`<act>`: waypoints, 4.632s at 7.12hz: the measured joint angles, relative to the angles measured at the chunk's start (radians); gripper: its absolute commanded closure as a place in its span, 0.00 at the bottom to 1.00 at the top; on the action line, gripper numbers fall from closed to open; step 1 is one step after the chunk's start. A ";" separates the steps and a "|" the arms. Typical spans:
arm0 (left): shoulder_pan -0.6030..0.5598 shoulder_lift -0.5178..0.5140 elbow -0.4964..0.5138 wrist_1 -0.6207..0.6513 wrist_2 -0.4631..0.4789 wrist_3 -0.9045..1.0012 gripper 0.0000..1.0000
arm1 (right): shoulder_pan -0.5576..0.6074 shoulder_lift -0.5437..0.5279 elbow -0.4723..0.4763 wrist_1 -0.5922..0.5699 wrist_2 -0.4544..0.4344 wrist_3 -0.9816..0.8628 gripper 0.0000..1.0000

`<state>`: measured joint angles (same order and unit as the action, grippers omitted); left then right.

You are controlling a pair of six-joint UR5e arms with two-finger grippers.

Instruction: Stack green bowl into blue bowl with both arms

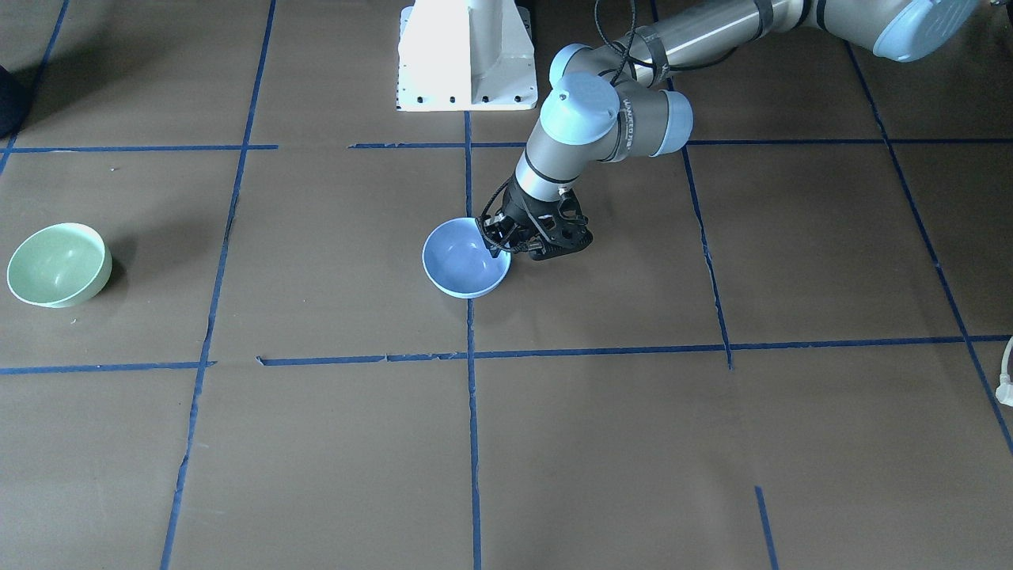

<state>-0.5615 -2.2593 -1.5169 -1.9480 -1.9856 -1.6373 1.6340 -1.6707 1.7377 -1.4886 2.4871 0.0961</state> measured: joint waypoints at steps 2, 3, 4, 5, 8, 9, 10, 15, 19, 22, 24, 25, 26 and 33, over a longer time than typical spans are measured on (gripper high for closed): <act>-0.093 0.009 -0.075 0.101 -0.091 0.001 0.00 | -0.083 0.000 0.014 0.020 0.006 0.036 0.00; -0.143 0.034 -0.144 0.161 -0.144 0.006 0.00 | -0.141 -0.007 0.018 0.081 0.002 0.102 0.00; -0.180 0.064 -0.216 0.220 -0.181 0.030 0.00 | -0.195 -0.027 0.015 0.175 -0.016 0.196 0.00; -0.209 0.090 -0.288 0.296 -0.205 0.083 0.00 | -0.243 -0.051 0.000 0.280 -0.040 0.291 0.00; -0.268 0.179 -0.494 0.495 -0.220 0.237 0.00 | -0.388 -0.062 -0.144 0.602 -0.121 0.558 0.00; -0.273 0.196 -0.519 0.512 -0.220 0.249 0.00 | -0.425 -0.051 -0.189 0.663 -0.138 0.601 0.00; -0.274 0.206 -0.528 0.517 -0.220 0.254 0.00 | -0.451 -0.041 -0.215 0.688 -0.145 0.623 0.01; -0.278 0.223 -0.527 0.519 -0.218 0.258 0.00 | -0.504 0.013 -0.283 0.705 -0.148 0.697 1.00; -0.287 0.294 -0.534 0.511 -0.209 0.332 0.00 | -0.503 0.017 -0.246 0.731 -0.134 0.722 1.00; -0.363 0.444 -0.578 0.511 -0.208 0.560 0.00 | -0.510 0.074 -0.118 0.733 -0.119 0.919 1.00; -0.450 0.573 -0.588 0.510 -0.208 0.842 0.00 | -0.584 0.197 -0.045 0.733 -0.127 1.125 1.00; -0.495 0.618 -0.582 0.510 -0.209 0.975 0.00 | -0.648 0.273 -0.029 0.733 -0.165 1.221 1.00; -0.530 0.641 -0.568 0.509 -0.211 1.066 0.00 | -0.730 0.345 -0.023 0.732 -0.240 1.295 1.00; -0.565 0.655 -0.487 0.501 -0.216 1.130 0.00 | -1.109 0.597 -0.144 0.713 -0.675 1.428 0.78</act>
<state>-1.1263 -1.6046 -2.0042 -1.4465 -2.2019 -0.5078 0.5247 -1.0740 1.5936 -0.7759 1.8117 1.5246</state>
